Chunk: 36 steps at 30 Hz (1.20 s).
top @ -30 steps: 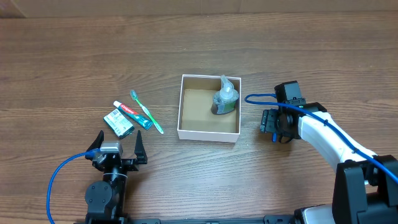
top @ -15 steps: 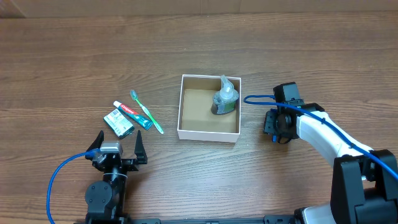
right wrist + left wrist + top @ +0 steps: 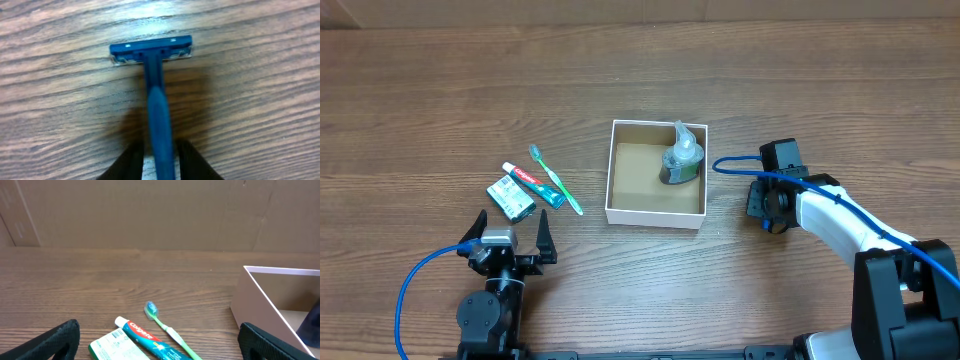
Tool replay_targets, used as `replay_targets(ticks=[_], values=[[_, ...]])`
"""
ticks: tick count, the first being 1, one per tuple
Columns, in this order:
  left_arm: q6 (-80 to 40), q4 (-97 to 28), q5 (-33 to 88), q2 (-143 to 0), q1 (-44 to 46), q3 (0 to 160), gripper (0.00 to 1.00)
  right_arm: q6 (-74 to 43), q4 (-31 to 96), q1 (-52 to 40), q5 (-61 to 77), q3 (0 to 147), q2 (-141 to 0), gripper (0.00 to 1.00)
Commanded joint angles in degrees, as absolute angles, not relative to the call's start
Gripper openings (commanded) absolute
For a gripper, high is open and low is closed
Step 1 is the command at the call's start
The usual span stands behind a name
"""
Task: Pack container
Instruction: 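Move the right gripper to the blue razor and grasp it, then lift the razor into the box and open the right gripper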
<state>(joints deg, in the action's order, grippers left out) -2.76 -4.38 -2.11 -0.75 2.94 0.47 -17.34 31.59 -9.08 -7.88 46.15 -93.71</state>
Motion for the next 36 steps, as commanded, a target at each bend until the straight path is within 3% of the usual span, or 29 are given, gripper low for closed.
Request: replay_targets(ticks=[1, 11, 21, 30, 36], values=[[-1.67, -4.23, -1.63, -0.25, 2.55, 0.27, 1.0, -17.56, 32.23, -9.02, -7.86, 46.17, -94.08, 0.2], [-1.69, -4.23, -1.65, -0.25, 2.55, 0.27, 1.0, -17.56, 38.59, -9.02, -7.9, 52.64, -92.14, 0.12], [-1.69, -4.23, -1.65, -0.25, 2.55, 0.27, 1.0, -17.58, 52.47, -9.04, -7.62, 63.46, -81.19, 0.12], [-1.69, -4.23, -1.63, -0.25, 2.55, 0.27, 1.0, -17.78, 58.92, -9.04, 4.51, 68.4, -63.51, 0.12], [-1.69, -4.23, -1.63, -0.25, 2.55, 0.27, 1.0, -16.71, 61.28, -9.41, 9.74, 68.4, -60.93, 0.12]])
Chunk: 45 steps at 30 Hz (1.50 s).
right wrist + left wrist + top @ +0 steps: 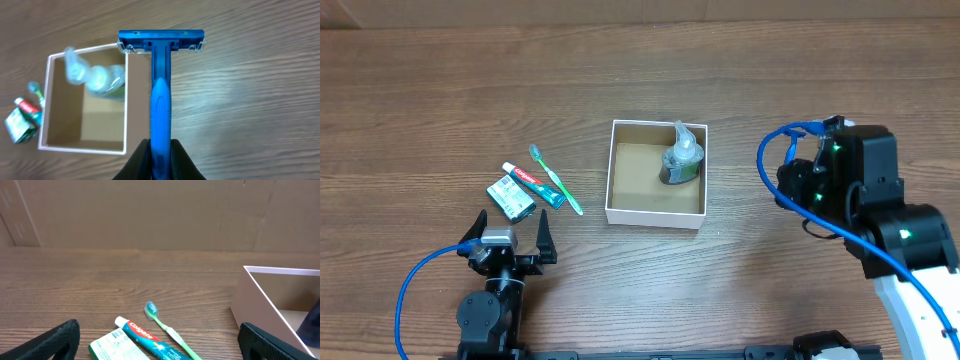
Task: Pack container
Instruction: 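Lift the razor into the box and open the right gripper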
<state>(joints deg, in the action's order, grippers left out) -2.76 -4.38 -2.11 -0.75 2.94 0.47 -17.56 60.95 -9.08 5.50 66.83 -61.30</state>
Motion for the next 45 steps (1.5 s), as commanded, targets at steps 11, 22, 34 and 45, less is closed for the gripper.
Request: replay_targets(ticks=[11, 22, 34, 45], values=[[-1.69, -4.23, -1.65, -0.25, 2.55, 0.27, 1.0, -12.25, 53.74, -30.7, 5.82, 68.38, -63.66, 0.12], [-1.69, -4.23, -1.65, -0.25, 2.55, 0.27, 1.0, -8.45, 46.65, -41.43, -2.44, 68.38, -84.9, 0.12], [-1.69, -4.23, -1.63, -0.25, 2.55, 0.27, 1.0, -3.11, 39.13, -41.41, -5.13, 68.38, -90.91, 0.12], [-1.69, -4.23, -1.65, -0.25, 2.55, 0.27, 1.0, 2.17, 40.62, -41.41, -6.85, 68.31, -90.94, 0.12]])
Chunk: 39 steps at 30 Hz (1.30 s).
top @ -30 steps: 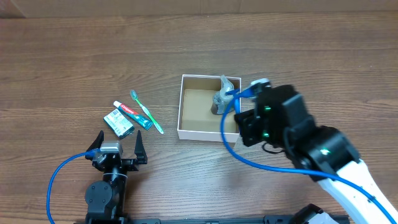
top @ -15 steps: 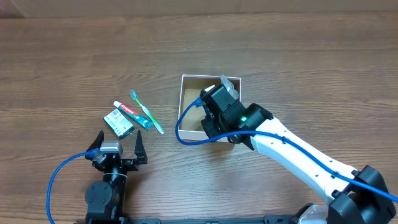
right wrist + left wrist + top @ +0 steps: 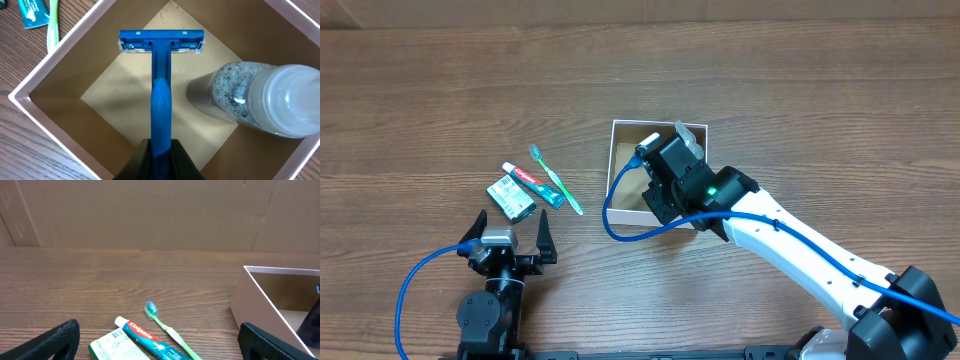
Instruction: Pack container
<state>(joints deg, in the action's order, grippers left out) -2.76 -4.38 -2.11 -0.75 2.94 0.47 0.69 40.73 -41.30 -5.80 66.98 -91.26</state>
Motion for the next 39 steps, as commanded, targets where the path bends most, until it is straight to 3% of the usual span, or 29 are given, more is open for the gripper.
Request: replay_targets(ticks=[1, 2, 3, 4, 7, 8, 9, 17, 25, 39], values=[[-1.69, -4.23, -1.65, -0.25, 2.55, 0.27, 1.0, 2.15, 40.64, -41.41, -6.85, 68.31, -90.94, 0.19], [-1.69, -4.23, -1.63, -0.25, 2.55, 0.27, 1.0, 2.17, 40.71, -41.41, -6.85, 68.31, -90.94, 0.3], [-1.69, -4.23, -1.65, -0.25, 2.55, 0.27, 1.0, 2.17, 40.82, -41.41, -6.85, 68.31, -90.94, 0.59], [-1.69, -4.23, -1.63, -0.25, 2.55, 0.27, 1.0, 2.17, 41.08, -41.41, -6.85, 68.31, -90.94, 0.69], [-1.69, -4.23, -1.65, -0.25, 2.55, 0.27, 1.0, 1.67, 41.98, -41.41, -6.85, 68.34, -90.63, 0.8], [-1.69, -4.23, -1.65, -0.25, 2.55, 0.27, 1.0, 0.97, 42.19, -41.41, -6.85, 68.36, -90.06, 0.86], [-1.69, -4.23, -1.65, -0.25, 2.55, 0.27, 1.0, -0.3, 42.28, -41.41, -6.85, 68.36, -89.19, 1.0], [-1.69, -4.23, -1.65, -0.25, 2.55, 0.27, 1.0, -7.62, 45.17, -41.41, -9.61, 68.36, -73.63, 1.0], [-1.69, -4.23, -1.65, -0.25, 2.55, 0.27, 1.0, -22.79, 58.28, -37.87, -35.53, 68.34, -60.64, 1.0], [-1.69, -4.23, -1.65, -0.25, 2.55, 0.27, 1.0, -22.55, 59.53, 4.23, -16.08, 68.34, -60.29, 1.0]])
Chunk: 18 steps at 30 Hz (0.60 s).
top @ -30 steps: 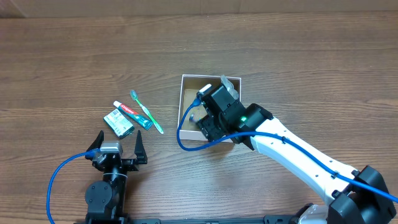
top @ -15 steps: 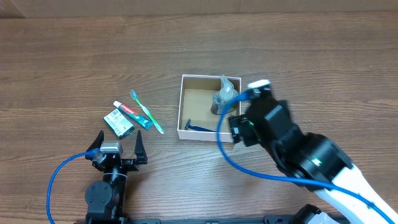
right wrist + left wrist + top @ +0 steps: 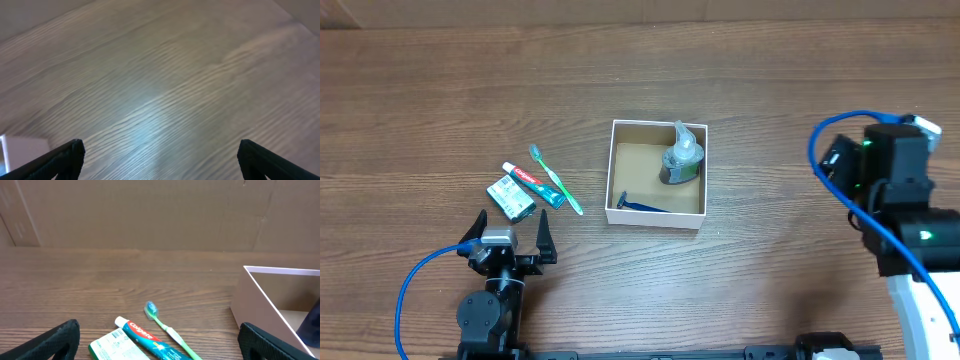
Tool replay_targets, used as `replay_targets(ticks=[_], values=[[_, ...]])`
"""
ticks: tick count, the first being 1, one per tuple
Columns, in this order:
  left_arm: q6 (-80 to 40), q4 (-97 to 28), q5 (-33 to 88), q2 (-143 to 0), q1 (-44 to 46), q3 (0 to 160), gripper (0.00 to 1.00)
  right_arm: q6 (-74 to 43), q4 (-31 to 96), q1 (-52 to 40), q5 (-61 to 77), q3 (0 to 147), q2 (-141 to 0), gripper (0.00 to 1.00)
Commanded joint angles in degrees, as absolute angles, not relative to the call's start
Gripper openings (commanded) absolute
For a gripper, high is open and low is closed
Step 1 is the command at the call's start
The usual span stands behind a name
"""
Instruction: Pack container
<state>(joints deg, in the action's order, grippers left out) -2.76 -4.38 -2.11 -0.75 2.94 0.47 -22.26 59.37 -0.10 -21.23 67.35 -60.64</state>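
Observation:
A white open box (image 3: 613, 170) stands mid-table. Inside it a clear bottle with a pale cap (image 3: 681, 158) stands at the right wall, and a blue razor (image 3: 642, 207) lies along the near wall. Left of the box lie a green toothbrush (image 3: 557, 180), a red and teal toothpaste tube (image 3: 533, 184) and a small green packet (image 3: 510, 196). My left gripper (image 3: 510, 243) rests open near the front edge, just short of the packet. My right gripper (image 3: 159, 160) hangs open and empty over bare wood far right of the box.
The wooden table (image 3: 440, 90) stretches wide on all sides. A cardboard wall (image 3: 150, 210) rises behind it. Blue cables trail from both arms. The box's left wall (image 3: 260, 302) shows at the right in the left wrist view.
My right gripper, then shut on the razor over the inside of the box, is now open and empty far to the right. The razor lies in the box. The left arm is unmoved.
My right gripper was shut on the blue razor lying on the table right of the box. Then it held the razor in the air beside the box, then over the box's floor. Now the razor lies in the box and the gripper is away.

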Motion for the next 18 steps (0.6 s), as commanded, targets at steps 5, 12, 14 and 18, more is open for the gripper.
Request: replay_targets(ticks=[5, 12, 14, 18], values=[[-1.69, -4.23, -1.63, -0.25, 2.55, 0.27, 1.0, -22.55, 60.6, 5.61, -15.66, 68.34, -60.29, 1.0], [-1.69, -4.23, -1.65, -0.25, 2.55, 0.27, 1.0, -22.55, 60.6, 5.61, -15.66, 68.34, -60.29, 1.0], [-1.69, -4.23, -1.65, -0.25, 2.55, 0.27, 1.0, -22.57, 60.6, 5.61, -15.66, 68.34, -60.29, 1.0], [-3.75, -4.32, 0.78, -0.25, 2.55, 0.27, 1.0, -22.55, 60.58, 5.61, -15.66, 68.34, -60.29, 1.0]])
